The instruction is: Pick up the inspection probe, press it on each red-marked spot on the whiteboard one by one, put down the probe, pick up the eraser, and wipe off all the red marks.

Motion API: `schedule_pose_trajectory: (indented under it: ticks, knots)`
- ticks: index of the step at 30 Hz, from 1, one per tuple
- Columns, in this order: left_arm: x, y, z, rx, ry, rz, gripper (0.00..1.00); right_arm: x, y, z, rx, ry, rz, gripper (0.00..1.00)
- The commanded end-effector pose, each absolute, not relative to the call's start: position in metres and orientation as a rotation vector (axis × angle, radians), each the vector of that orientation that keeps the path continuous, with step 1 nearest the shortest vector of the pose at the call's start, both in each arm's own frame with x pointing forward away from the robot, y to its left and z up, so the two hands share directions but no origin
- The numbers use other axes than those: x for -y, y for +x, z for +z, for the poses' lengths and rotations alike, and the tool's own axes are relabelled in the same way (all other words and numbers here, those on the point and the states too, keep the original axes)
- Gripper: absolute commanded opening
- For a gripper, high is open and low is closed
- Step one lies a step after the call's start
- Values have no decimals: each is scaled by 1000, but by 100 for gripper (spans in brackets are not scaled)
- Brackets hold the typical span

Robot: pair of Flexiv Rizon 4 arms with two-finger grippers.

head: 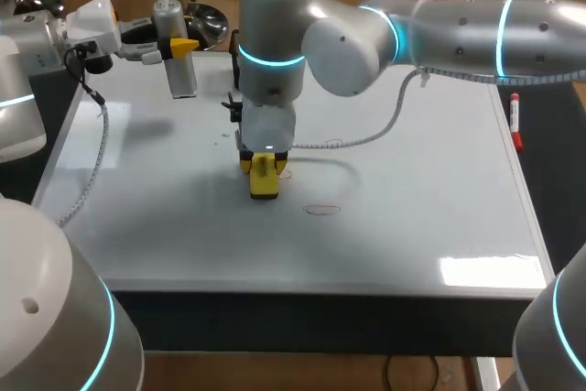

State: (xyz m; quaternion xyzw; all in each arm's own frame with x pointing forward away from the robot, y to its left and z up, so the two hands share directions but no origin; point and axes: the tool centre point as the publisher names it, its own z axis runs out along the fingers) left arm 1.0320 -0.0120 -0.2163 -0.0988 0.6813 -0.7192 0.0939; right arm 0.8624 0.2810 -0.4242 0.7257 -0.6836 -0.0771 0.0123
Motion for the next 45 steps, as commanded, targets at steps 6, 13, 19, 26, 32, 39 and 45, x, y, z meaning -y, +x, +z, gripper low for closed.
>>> schedule_pose_trajectory:
  ticks: [6, 13, 19, 26, 32, 39, 45]
  knots:
    - [12, 1031, -215, -2020, -296, -2130, 0, -268, 863, -434, 2159, 2221, -259, 0]
    - [12, 1031, -215, -2020, -296, -2130, 0, -249, 867, -442, 2191, 2165, -264, 0]
    - [12, 1031, -215, -2020, -296, -2130, 0, -236, 867, -446, 2208, 2129, -267, 0]
    - [12, 1031, -215, -2020, -296, -2130, 0, -217, 869, -449, 2242, 2081, -266, 0]
    - [12, 1031, -215, -2020, -296, -2130, 0, -205, 871, -448, 2257, 2061, -256, 0]
    - [12, 1031, -215, -2020, -296, -2130, 0, -199, 875, -437, 2278, 2069, -237, 0]
    - [12, 1031, -215, -2020, -296, -2130, 0, -210, 878, -395, 2270, 2177, -186, 0]
